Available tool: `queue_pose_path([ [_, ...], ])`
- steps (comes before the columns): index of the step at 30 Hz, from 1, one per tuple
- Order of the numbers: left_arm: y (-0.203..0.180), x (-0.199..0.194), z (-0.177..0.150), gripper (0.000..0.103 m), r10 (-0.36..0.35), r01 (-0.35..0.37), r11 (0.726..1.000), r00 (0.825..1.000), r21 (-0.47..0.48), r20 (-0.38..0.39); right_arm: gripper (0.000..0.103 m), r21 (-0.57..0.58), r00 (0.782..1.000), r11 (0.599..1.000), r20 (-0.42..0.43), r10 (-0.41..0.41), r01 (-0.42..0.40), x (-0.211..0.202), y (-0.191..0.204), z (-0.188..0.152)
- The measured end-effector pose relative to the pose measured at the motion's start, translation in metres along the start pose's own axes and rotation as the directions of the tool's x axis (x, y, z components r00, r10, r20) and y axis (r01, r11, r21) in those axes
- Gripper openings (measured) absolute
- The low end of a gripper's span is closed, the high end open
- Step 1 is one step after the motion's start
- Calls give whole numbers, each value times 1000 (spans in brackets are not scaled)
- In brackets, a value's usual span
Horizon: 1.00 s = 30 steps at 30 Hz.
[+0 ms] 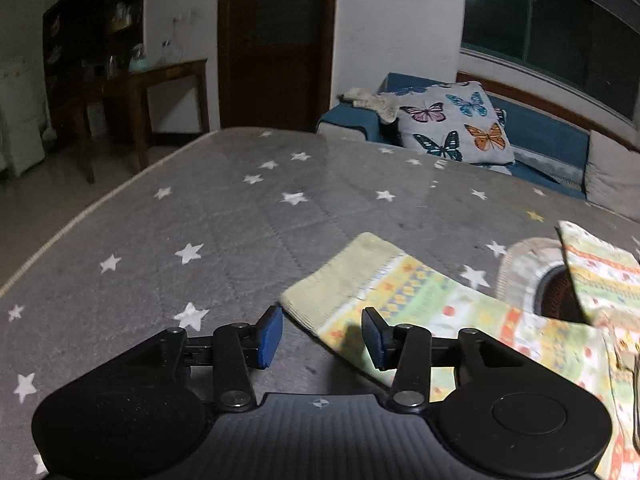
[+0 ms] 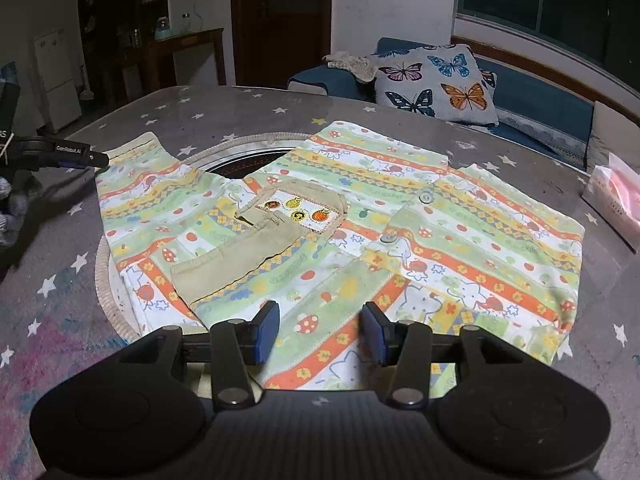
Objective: Fold clothes
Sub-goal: 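Grasp the other sleeve with the left gripper and fold it across the front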
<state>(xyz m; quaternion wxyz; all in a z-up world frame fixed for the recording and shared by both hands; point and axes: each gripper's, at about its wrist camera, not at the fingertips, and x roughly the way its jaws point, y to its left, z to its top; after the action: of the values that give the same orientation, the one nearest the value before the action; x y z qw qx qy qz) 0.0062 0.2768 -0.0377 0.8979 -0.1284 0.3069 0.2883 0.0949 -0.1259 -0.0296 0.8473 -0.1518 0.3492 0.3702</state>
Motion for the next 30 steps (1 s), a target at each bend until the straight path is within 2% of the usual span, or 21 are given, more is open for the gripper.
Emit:
queue_pose_path([
  [4,9,5,3,44,-2,2,1000,1000,-27,-9,47,7,1000,1000,1,0,0,1,-1,0],
  [7,10,6,5,32,-5,5,1000,1000,-21,-4,47,10,1000,1000,2,-1,1,1,-1,0],
  [8,9,6,6,23,-18,18,999,1000,-26,-5,47,12,1000,1000,3,-1,1,0,-1,0],
  [9,8,4,7,12,-35,35,999,999,-33,-6,47,14,1000,1000,4,-2,2,0,-1,0],
  [10,6,3,8,10,-51,51,998,999,-40,-8,47,18,1000,1000,7,-3,2,-1,-1,0],
  [14,-4,-12,13,9,-141,142,988,990,-62,11,47,39,1000,999,23,-1,0,-8,-5,0],
  [17,-25,-37,21,8,-248,250,967,968,-50,48,47,65,999,998,35,-1,-1,-15,-10,0],
  [19,-43,-54,25,8,-326,329,944,943,-39,69,47,86,999,996,46,-9,5,-21,-16,-1],
  [23,-86,-80,28,8,-473,475,880,877,-1,83,46,132,997,991,65,-30,22,-33,-30,-6],
  [25,-109,-90,25,8,-549,550,835,833,5,63,46,155,996,987,72,-46,34,-40,-37,-11],
  [30,-163,-112,13,8,-705,705,710,709,8,9,46,218,992,973,81,-94,74,-57,-59,-25],
])
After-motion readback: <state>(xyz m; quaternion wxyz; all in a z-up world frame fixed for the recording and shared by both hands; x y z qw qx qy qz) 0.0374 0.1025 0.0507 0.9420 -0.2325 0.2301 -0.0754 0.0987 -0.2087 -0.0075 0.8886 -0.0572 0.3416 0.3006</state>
